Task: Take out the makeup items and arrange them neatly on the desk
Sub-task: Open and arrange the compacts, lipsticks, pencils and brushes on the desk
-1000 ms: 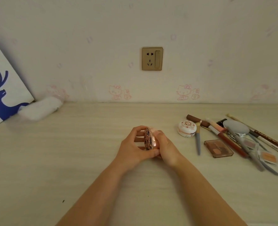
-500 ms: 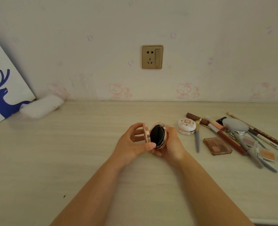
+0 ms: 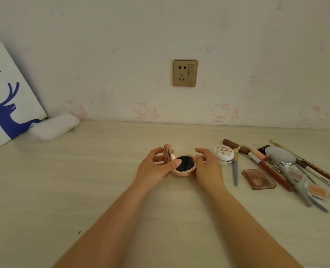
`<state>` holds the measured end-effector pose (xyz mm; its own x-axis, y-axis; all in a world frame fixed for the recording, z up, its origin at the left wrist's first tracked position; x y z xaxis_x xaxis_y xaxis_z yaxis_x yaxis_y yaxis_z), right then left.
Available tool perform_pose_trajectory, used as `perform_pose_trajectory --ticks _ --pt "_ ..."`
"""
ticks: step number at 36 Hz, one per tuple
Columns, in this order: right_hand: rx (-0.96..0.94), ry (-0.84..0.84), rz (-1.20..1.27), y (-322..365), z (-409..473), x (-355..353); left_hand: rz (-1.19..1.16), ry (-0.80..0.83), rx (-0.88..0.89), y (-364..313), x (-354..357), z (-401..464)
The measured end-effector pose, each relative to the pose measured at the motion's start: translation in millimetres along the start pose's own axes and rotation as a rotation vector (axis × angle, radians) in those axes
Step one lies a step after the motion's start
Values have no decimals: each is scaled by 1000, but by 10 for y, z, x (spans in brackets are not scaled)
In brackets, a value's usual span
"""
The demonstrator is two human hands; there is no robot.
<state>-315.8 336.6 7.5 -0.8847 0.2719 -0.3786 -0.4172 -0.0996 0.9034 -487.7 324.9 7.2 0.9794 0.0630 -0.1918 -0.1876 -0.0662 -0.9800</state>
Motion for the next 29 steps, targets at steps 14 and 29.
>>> perform_pose_trajectory --ticks 14,29 --pt "-660 163 -737 142 -113 279 -53 113 -69 113 -102 158" --pt "-556 270 -868 139 354 630 128 -35 65 23 -161 541"
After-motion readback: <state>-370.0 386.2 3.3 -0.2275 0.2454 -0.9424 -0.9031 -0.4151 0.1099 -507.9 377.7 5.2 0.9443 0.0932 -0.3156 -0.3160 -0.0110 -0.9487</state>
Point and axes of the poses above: each hand's wrist, its own z-axis towards the middle knuckle, its own x-axis out of the palm, y = z × x, the point moved 5 cm from there along z, towards the middle knuckle, and after that the axes turned 2 degrees about -x, right-handed, at the moved point
